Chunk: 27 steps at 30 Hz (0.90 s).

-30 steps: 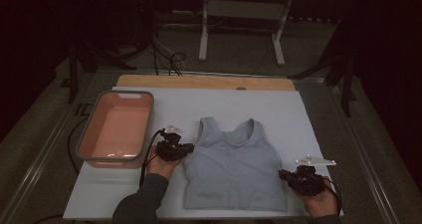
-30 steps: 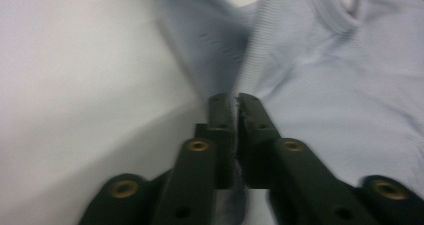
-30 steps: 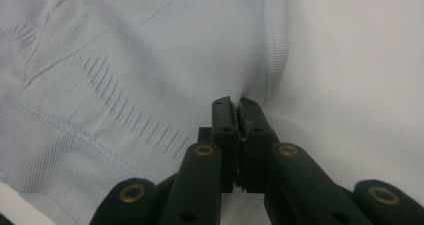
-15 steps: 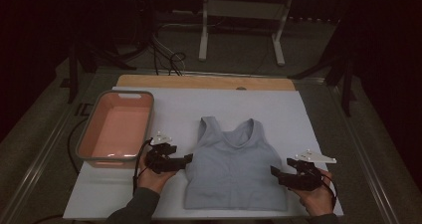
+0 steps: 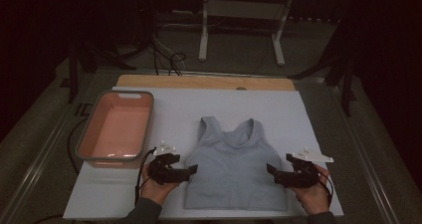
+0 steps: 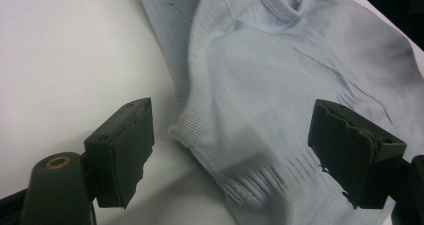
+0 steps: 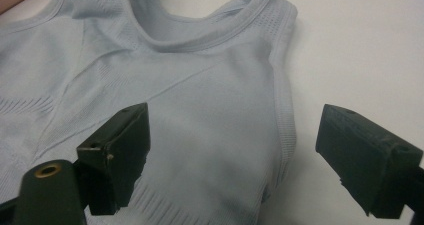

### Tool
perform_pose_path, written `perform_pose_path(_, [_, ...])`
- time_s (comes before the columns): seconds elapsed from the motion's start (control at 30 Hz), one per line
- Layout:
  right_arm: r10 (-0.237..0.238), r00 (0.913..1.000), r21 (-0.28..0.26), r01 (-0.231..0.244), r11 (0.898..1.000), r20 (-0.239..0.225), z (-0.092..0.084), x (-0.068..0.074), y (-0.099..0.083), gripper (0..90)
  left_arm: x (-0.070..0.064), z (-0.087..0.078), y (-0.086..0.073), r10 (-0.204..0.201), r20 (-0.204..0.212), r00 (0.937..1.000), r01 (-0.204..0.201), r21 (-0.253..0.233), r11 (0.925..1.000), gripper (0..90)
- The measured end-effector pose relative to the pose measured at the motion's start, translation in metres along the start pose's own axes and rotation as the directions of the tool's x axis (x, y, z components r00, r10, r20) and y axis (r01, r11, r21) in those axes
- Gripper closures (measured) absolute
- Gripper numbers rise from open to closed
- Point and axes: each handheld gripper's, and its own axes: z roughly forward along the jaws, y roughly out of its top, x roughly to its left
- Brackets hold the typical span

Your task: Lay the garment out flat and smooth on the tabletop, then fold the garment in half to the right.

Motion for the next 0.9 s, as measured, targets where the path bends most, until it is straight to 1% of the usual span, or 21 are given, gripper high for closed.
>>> perform_pose_path(0.13, [0.001,1.0,-0.006,-0.001,1.0,0.003,0.0,0.0,0.0,14.3,-0.002,0.002,-0.003,0.004,0.005,1.0,-0.004,0.013,0.9999,20.0])
perform_pose_path(0.2, [0.005,1.0,-0.012,-0.005,1.0,0.002,-0.001,0.0,0.0,14.3,-0.002,0.005,-0.006,-0.011,0.004,0.9999,0.011,0.023,0.9997,20.0])
perform_pose_path(0.3, [0.002,1.0,-0.008,-0.002,1.0,0.003,0.0,0.0,0.0,14.2,-0.002,0.008,-0.008,-0.013,-0.001,0.9999,0.014,0.034,0.9993,19.9])
perform_pose_path(0.4, [0.002,1.0,-0.01,-0.002,1.0,0.006,0.0,0.0,0.0,14.2,0.0,0.01,-0.01,-0.029,-0.016,0.9995,0.03,0.041,0.9987,19.8])
perform_pose_path(0.43, [0.003,1.0,-0.01,-0.003,1.0,0.006,0.0,0.0,-0.001,14.2,0.001,0.011,-0.011,-0.042,-0.016,0.999,0.042,0.049,0.9979,20.4])
perform_pose_path(0.5, [0.001,1.0,-0.009,-0.001,1.0,0.009,0.0,0.0,-0.001,14.2,0.004,0.013,-0.013,-0.047,-0.024,0.9986,0.048,0.063,0.9969,21.7])
perform_pose_path(0.53, [-0.001,0.9999,-0.009,0.001,1.0,0.011,0.0,0.0,-0.001,14.2,0.005,0.014,-0.014,-0.057,-0.018,0.9982,0.058,0.07,0.9959,22.6])
perform_pose_path(0.6, [0.0,0.9999,-0.007,0.0,1.0,0.011,0.001,0.0,-0.001,14.2,0.006,0.017,-0.016,-0.056,-0.006,0.9984,0.056,0.069,0.996,27.0])
perform_pose_path(0.63, [-0.001,1.0,-0.004,0.001,1.0,0.01,0.001,0.0,-0.002,14.2,0.005,0.018,-0.016,-0.055,0.007,0.9985,0.055,0.069,0.9961,31.1])
perform_pose_path(0.67, [-0.002,0.9999,-0.003,0.002,1.0,0.011,0.001,0.0,-0.002,14.2,0.005,0.02,-0.015,-0.062,0.009,0.998,0.062,0.066,0.9959,34.2])
perform_pose_path(0.77, [-0.004,0.9999,-0.003,0.004,1.0,0.012,0.002,0.0,-0.001,14.3,0.006,0.027,-0.014,-0.088,0.02,0.9959,0.086,0.072,0.9937,36.6])
perform_pose_path(0.83, [-0.003,0.9999,-0.002,0.003,1.0,0.014,0.002,0.0,-0.001,14.3,0.008,0.031,-0.014,-0.117,0.038,0.9924,0.114,0.073,0.9908,42.2])
perform_pose_path(0.87, [-0.004,0.9999,-0.002,0.004,1.0,0.014,0.002,0.0,-0.001,14.3,0.01,0.032,-0.014,-0.138,0.056,0.9888,0.134,0.07,0.9885,48.6])
perform_pose_path(0.9, [-0.004,0.9999,-0.002,0.004,1.0,0.014,0.002,0.0,-0.001,14.3,0.012,0.032,-0.014,-0.162,0.084,0.9832,0.157,0.064,0.9855,58.3])
